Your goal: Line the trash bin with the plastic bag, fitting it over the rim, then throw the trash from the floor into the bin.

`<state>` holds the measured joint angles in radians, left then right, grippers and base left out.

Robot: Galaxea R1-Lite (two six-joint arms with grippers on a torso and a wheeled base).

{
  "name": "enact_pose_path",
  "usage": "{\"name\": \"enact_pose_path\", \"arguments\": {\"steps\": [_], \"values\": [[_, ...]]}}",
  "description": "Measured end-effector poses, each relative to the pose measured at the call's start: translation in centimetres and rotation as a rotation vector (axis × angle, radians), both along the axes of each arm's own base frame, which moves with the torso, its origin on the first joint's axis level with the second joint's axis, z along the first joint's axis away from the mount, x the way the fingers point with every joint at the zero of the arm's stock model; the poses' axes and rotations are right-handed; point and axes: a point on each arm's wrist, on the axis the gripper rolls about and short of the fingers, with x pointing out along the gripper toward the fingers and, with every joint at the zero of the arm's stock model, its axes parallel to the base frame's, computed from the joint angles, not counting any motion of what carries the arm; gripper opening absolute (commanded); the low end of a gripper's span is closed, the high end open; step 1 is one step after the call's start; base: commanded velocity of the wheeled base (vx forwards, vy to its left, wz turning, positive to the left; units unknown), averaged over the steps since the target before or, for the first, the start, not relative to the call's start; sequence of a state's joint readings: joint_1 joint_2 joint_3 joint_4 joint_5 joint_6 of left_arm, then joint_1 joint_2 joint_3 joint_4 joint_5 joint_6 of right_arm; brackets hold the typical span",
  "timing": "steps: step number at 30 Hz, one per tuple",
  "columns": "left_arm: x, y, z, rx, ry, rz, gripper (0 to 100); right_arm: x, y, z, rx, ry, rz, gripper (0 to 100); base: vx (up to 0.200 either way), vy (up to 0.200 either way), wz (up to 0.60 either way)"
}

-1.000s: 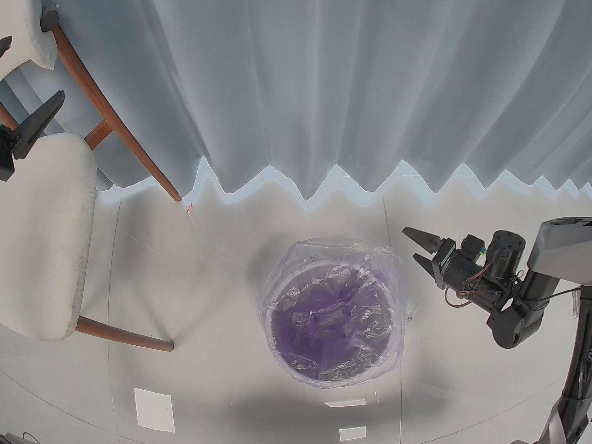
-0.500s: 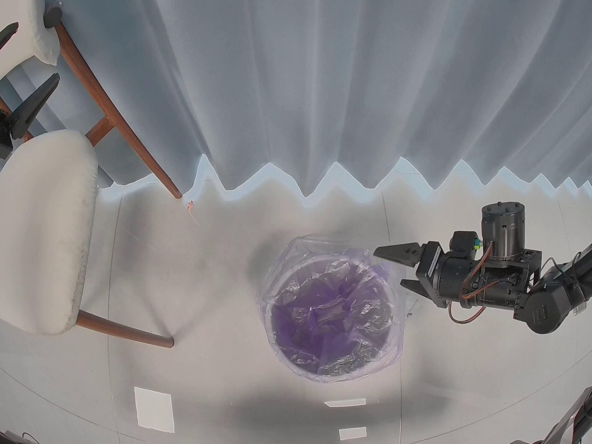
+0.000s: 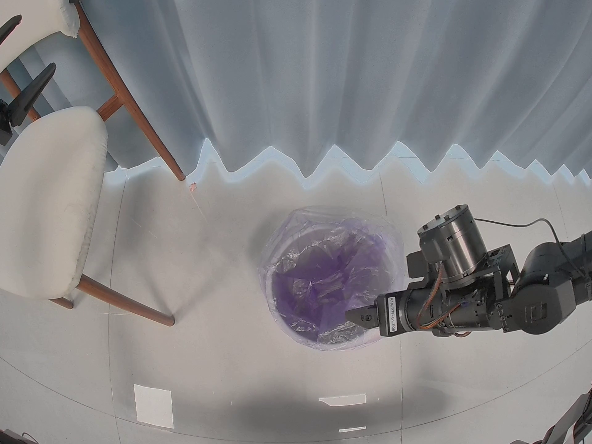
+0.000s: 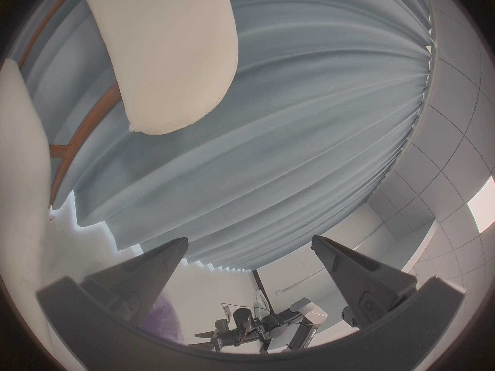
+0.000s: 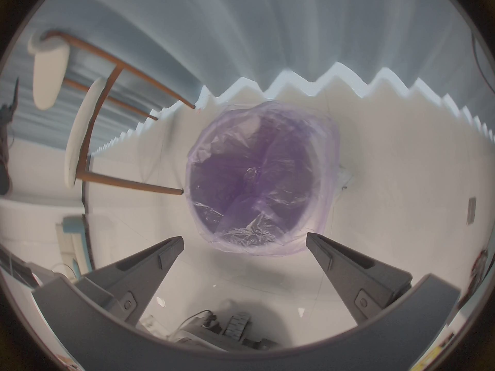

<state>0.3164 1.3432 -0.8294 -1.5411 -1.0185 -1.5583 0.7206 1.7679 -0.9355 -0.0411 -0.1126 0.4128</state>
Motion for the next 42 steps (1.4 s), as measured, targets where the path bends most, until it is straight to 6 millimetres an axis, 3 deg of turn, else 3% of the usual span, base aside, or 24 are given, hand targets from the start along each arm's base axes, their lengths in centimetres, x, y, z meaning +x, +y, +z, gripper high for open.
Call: {"name": "enact_pose_path", "arguments": {"steps": [9,17,24,25,36,42], "values": [[-0.2,0.0,-0.1,-0.001,0.002,0.004,100,1.1,1.0,-1.0,-0.148,-0.094,0.081,100,0.0,0.0,0.0],[-0.4,-0.1,-0.2,-0.001,0.005,0.001,100,3.8,1.8,-3.0,-0.353,-0.253,-0.044,100,0.0,0.0,0.0],[-0.6,-0.3,-0.3,-0.001,0.005,-0.006,100,5.6,2.7,-4.6,-0.396,-0.262,-0.066,100,0.0,0.0,0.0],[-0.6,-0.3,-0.3,-0.001,0.005,-0.006,100,5.7,2.8,-4.8,-0.4,-0.26,-0.068,0,0.0,0.0,0.0],[-0.6,-0.3,-0.3,0.0,0.004,-0.008,100,6.4,3.3,-5.3,-0.391,-0.269,-0.079,0,0.0,0.0,0.0],[-0.6,-0.3,-0.3,0.0,0.006,-0.008,100,5.9,2.8,-3.7,-0.366,-0.297,-0.103,0,0.0,0.0,0.0]]}}
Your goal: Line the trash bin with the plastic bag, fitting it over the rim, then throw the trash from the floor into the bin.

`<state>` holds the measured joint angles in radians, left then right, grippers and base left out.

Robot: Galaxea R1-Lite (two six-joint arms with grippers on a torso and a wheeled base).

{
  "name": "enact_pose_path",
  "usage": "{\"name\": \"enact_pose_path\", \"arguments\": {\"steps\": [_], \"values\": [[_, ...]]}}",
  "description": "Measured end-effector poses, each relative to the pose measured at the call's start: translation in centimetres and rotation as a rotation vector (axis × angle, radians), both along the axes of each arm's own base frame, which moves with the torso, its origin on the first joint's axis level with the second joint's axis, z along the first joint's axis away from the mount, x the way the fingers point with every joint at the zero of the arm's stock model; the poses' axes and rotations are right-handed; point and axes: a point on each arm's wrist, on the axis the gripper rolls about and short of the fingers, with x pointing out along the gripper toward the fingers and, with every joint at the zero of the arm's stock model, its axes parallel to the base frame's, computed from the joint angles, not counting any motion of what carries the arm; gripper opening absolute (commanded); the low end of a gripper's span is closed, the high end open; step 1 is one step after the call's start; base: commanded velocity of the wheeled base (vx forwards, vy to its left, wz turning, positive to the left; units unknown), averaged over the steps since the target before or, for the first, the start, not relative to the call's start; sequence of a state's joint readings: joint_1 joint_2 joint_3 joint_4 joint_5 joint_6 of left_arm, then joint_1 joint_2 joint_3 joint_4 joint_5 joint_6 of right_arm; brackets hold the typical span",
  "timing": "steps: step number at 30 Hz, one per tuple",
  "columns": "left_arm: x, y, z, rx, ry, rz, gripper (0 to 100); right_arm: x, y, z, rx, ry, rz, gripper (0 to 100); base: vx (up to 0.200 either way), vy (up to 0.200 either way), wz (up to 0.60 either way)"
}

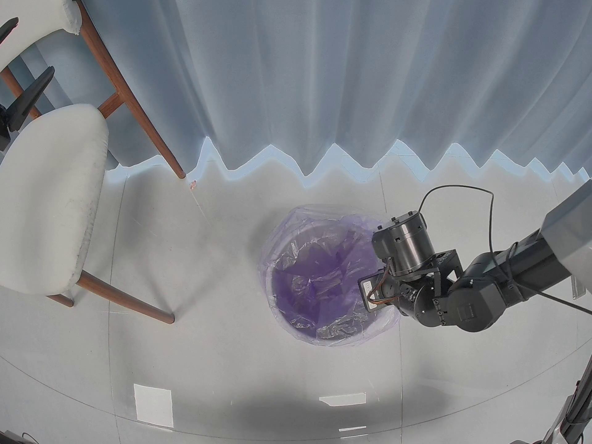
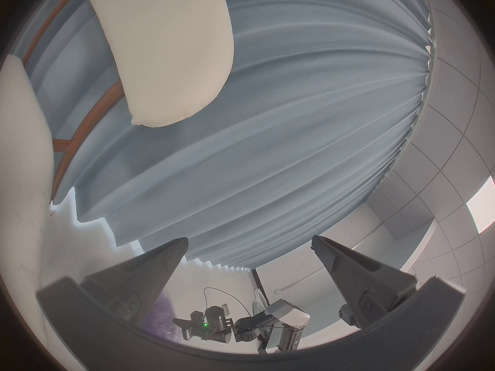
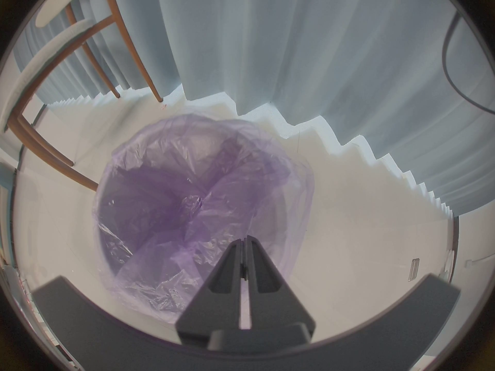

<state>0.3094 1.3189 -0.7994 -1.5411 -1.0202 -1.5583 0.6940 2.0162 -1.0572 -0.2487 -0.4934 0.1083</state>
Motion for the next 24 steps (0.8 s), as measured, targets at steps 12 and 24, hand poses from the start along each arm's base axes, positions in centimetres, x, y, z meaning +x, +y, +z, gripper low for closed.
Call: {"name": "enact_pose_path", "arguments": {"steps": [12,24], "values": [[0.0,0.0,-0.1,-0.001,0.002,0.0,100,-1.1,-5.8,0.6,0.036,0.034,-0.092,0,0.0,0.0,0.0],[-0.3,-0.1,-0.1,0.0,-0.001,0.0,100,-0.5,-8.9,-3.5,0.089,-0.007,-0.172,0,0.0,0.0,0.0]]}}
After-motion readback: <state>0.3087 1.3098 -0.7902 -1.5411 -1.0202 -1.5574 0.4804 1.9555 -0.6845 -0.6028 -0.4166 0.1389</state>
